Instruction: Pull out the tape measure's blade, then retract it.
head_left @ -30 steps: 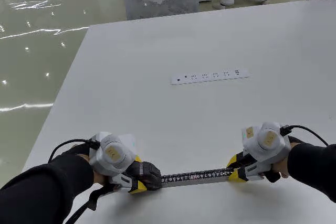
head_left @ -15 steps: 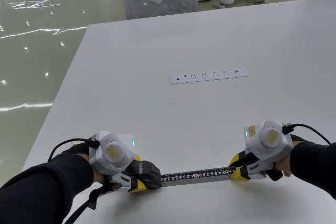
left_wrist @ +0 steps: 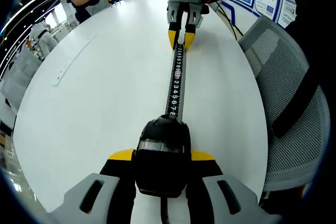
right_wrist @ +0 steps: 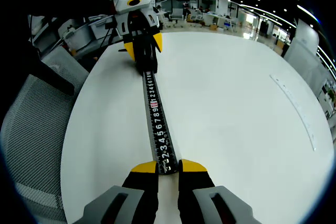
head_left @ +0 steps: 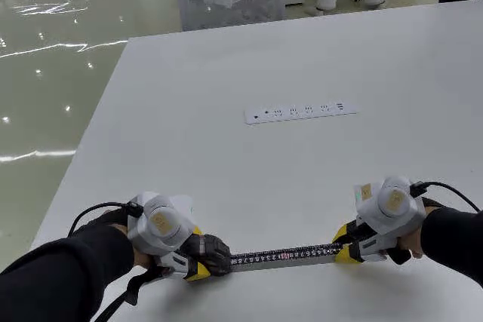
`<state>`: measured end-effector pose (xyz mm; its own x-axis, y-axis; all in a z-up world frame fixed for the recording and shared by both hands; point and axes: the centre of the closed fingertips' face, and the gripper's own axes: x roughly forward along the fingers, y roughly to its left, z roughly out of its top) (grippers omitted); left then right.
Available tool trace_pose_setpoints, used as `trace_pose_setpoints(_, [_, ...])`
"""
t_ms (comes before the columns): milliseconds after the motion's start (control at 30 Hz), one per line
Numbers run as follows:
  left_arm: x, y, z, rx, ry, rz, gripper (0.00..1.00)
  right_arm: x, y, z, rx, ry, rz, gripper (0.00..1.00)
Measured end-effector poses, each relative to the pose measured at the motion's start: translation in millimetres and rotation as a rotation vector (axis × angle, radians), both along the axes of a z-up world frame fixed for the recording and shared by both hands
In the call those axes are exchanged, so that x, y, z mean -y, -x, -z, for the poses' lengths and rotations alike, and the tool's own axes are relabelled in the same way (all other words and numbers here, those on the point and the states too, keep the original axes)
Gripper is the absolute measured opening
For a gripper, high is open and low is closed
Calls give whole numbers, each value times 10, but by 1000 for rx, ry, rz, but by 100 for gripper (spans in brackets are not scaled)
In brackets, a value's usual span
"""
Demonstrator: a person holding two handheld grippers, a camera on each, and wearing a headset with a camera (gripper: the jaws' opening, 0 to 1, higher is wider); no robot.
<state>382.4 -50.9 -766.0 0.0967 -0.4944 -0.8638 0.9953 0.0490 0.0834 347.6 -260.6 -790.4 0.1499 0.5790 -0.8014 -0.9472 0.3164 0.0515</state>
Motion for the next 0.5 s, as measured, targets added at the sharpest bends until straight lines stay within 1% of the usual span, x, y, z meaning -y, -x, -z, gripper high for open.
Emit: trace_pose_setpoints(500, [1, 2, -2, 0, 0, -1, 31, 69, 11, 1, -3, 4, 10, 9])
